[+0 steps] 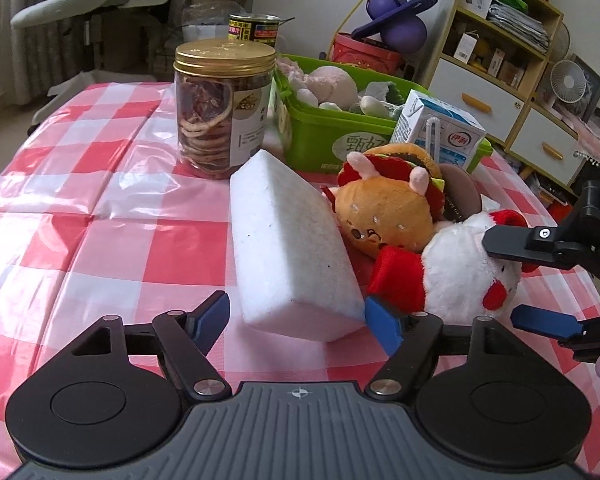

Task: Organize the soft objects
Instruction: 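Grasp the white sponge block with the left tool while the right tool grasps the Santa plush, then carry the sponge with the left tool while the right tool carries the Santa plush over the bin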

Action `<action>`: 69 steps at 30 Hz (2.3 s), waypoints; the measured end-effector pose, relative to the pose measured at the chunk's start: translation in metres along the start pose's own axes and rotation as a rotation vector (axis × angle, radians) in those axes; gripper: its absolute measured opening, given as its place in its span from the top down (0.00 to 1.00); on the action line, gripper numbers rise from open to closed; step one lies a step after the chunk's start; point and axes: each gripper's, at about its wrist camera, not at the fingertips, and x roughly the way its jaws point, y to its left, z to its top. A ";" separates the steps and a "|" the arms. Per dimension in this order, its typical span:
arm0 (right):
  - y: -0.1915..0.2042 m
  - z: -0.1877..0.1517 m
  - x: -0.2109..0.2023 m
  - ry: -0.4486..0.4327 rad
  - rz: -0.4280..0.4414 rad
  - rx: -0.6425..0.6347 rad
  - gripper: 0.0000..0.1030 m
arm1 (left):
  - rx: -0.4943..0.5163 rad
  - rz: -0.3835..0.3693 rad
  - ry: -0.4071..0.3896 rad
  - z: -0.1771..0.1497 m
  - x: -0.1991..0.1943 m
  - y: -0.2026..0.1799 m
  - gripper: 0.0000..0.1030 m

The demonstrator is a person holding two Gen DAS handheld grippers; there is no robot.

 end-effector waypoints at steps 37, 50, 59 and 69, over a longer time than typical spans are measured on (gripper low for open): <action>-0.010 0.013 -0.016 0.021 0.081 0.041 0.69 | 0.004 -0.003 -0.060 0.016 -0.020 0.013 0.34; -0.036 0.033 -0.047 -0.039 0.094 0.139 0.69 | -0.105 -0.055 -0.083 0.030 -0.041 0.030 0.34; -0.055 0.048 -0.066 -0.104 0.111 0.242 0.69 | -0.087 -0.094 -0.113 0.040 -0.061 0.018 0.34; -0.050 0.092 -0.064 -0.162 0.153 0.302 0.69 | 0.010 -0.173 -0.156 0.099 -0.064 -0.020 0.34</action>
